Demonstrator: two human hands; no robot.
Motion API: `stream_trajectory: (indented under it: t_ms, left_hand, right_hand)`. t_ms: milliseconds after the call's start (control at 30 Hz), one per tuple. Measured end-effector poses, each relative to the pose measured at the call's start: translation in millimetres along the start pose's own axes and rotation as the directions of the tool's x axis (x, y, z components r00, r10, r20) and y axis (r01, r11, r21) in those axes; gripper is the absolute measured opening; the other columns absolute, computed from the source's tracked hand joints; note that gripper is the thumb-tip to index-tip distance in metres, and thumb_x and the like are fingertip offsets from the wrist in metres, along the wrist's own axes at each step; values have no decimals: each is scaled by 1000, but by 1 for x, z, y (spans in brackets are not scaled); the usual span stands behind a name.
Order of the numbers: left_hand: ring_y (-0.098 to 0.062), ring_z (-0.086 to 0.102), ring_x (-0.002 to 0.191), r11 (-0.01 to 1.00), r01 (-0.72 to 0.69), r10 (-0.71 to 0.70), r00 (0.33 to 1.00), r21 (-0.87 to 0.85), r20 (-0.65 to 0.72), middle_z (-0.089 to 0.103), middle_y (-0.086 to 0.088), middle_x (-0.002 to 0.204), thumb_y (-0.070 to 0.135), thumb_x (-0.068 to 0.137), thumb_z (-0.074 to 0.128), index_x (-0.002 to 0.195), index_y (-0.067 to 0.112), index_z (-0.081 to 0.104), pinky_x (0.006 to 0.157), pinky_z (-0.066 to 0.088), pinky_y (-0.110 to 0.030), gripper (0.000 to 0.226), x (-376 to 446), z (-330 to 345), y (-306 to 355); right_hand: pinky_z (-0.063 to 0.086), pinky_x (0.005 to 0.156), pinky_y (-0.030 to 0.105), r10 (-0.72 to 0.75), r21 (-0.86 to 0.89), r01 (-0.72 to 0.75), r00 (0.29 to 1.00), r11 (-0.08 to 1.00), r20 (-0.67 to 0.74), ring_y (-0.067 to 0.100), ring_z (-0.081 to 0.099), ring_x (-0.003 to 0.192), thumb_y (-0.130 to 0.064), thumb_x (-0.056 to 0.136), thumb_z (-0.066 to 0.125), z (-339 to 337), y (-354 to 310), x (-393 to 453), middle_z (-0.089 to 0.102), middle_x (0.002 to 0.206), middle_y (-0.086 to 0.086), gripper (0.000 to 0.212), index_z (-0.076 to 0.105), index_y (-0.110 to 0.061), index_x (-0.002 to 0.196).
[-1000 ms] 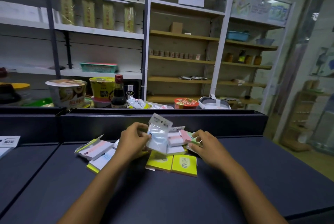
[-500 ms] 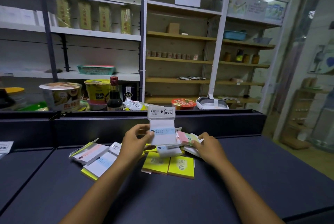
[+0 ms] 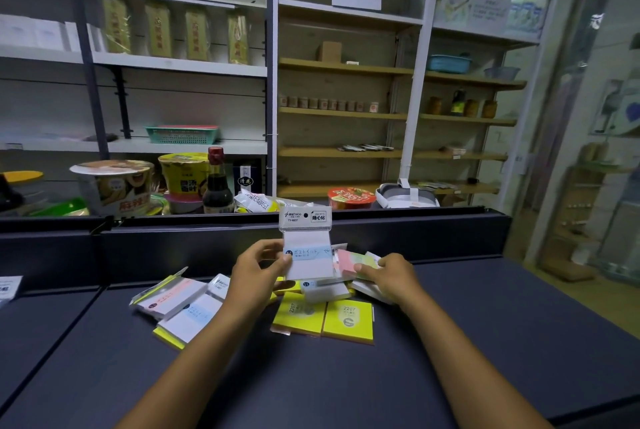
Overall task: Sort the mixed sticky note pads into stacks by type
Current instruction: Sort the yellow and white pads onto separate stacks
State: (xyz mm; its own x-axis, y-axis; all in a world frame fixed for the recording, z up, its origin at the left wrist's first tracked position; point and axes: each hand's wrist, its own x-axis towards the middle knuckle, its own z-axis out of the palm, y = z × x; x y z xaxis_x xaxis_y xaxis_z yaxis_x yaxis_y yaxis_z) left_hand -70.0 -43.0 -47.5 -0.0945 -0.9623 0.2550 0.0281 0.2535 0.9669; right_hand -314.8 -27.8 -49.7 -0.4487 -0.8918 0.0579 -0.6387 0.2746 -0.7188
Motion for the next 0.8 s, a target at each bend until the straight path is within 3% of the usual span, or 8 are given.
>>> stream_trajectory:
  t_ms: [33, 167, 267, 500, 633, 733, 800]
  left_hand:
    - [-22, 68, 98, 1000, -1, 1, 1000, -7, 0, 67, -9, 108, 8, 93, 62, 108, 17, 65, 70, 62, -34, 18, 0, 0, 0]
    - [-21, 69, 94, 1000, -6, 5, 1000, -30, -12, 67, -8, 106, 6, 94, 62, 105, 18, 65, 62, 59, -25, 17, 0, 0, 1]
    - [-21, 68, 94, 1000, -16, 15, 1000, -26, -27, 67, -9, 106, 6, 93, 62, 107, 16, 64, 63, 60, -28, 17, -1, 0, 1]
    - [-24, 69, 98, 997, -52, 51, 998, -62, -26, 69, -9, 107, 5, 94, 60, 110, 13, 62, 77, 61, -40, 18, -3, -2, 6]
    - [-22, 70, 97, 992, -67, 65, 998, -110, -23, 72, -8, 106, 3, 95, 58, 117, 8, 61, 78, 61, -40, 23, -9, 1, 14]
    - [-22, 69, 101, 989, -89, 84, 996, -118, -43, 71, -7, 108, 6, 95, 59, 119, 10, 62, 82, 60, -43, 24, -19, -4, 17]
    - [-18, 71, 95, 985, -107, 100, 993, -135, -60, 73, -3, 104, 8, 94, 61, 115, 16, 64, 74, 61, -38, 22, -29, -13, 16]
  right_hand:
    - [41, 71, 31, -13, 20, 13, 1000, 1000, -1, 25, 62, 96, -46, 81, 77, 0, -1, -1, 59, 95, 5, 50, 63, -4, 102]
    - [43, 60, 18, -84, 137, 85, 996, 987, -15, 7, 62, 76, -30, 76, 84, 4, 0, -9, 74, 97, 3, 27, 70, -14, 92]
    - [48, 67, 24, -66, 228, 83, 994, 970, -81, 12, 62, 87, -23, 73, 87, 5, 3, -15, 66, 99, -1, 42, 61, -11, 104]
    - [60, 81, 44, -63, 487, 117, 990, 866, -126, 22, 70, 89, -7, 83, 76, 7, 14, -39, 70, 102, 12, 29, 54, -16, 100]
    - [54, 67, 24, -57, 578, 153, 982, 801, -181, 13, 71, 85, -8, 86, 73, 5, 13, -63, 73, 100, 3, 27, 57, -22, 103]
    - [53, 65, 20, -52, 629, 170, 978, 758, -202, 9, 72, 84, -2, 88, 68, 5, 6, -87, 74, 100, 0, 29, 58, -20, 109]
    - [53, 62, 17, -70, 646, 197, 974, 737, -217, 5, 73, 81, 3, 89, 64, 5, 0, -103, 74, 99, -1, 32, 58, -19, 111]
